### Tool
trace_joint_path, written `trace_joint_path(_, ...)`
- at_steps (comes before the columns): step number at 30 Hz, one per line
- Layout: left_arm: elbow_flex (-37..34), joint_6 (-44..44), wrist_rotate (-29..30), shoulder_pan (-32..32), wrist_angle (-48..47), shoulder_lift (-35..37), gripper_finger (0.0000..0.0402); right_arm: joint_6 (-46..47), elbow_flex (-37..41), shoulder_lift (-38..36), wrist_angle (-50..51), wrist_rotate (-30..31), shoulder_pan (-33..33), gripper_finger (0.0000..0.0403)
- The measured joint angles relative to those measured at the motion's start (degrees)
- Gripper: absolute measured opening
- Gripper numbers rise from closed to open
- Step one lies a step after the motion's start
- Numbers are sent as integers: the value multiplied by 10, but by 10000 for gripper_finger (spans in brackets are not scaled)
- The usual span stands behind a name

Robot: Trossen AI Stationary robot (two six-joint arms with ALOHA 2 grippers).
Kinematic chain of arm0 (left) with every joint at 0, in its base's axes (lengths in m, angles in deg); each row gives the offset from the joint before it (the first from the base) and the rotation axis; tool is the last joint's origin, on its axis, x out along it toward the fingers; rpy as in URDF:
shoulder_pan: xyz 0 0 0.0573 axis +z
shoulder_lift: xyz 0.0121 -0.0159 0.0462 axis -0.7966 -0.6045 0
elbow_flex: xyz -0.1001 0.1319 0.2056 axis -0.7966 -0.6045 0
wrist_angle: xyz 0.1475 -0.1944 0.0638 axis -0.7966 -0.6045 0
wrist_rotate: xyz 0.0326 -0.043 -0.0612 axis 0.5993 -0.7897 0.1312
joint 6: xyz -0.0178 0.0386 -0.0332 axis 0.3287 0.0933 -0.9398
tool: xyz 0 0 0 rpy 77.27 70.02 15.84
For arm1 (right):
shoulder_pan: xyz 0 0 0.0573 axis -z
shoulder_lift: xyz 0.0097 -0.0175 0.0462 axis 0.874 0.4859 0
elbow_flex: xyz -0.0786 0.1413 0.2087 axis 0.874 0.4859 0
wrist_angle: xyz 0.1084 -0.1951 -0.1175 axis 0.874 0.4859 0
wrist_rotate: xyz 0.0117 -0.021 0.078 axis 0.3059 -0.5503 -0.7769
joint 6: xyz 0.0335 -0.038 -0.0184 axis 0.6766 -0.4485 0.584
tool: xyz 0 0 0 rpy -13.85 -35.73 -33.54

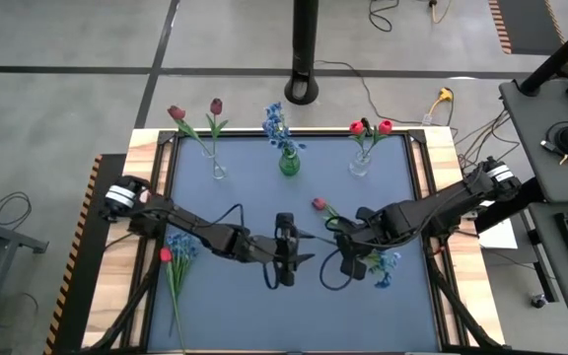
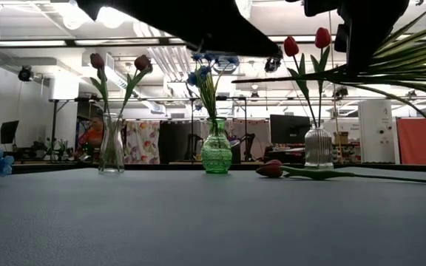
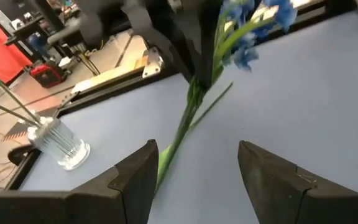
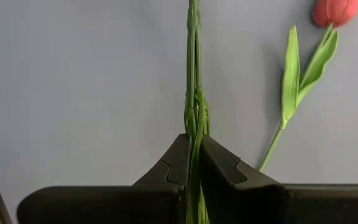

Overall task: Sort flowers into vase by color
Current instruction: Put the right blue flower into the green vase

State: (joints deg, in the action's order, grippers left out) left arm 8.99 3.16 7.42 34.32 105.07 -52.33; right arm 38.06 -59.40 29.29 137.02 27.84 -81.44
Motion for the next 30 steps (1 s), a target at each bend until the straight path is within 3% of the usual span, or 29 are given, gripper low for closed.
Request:
trace_joint_path(16, 29, -1, 0, 33, -1, -55, 200, -7, 0, 0, -2, -6, 0, 18)
trace_joint_path(30, 41, -3, 0, 33, 2, -72, 71, -9, 0, 0, -2, -7, 0, 18)
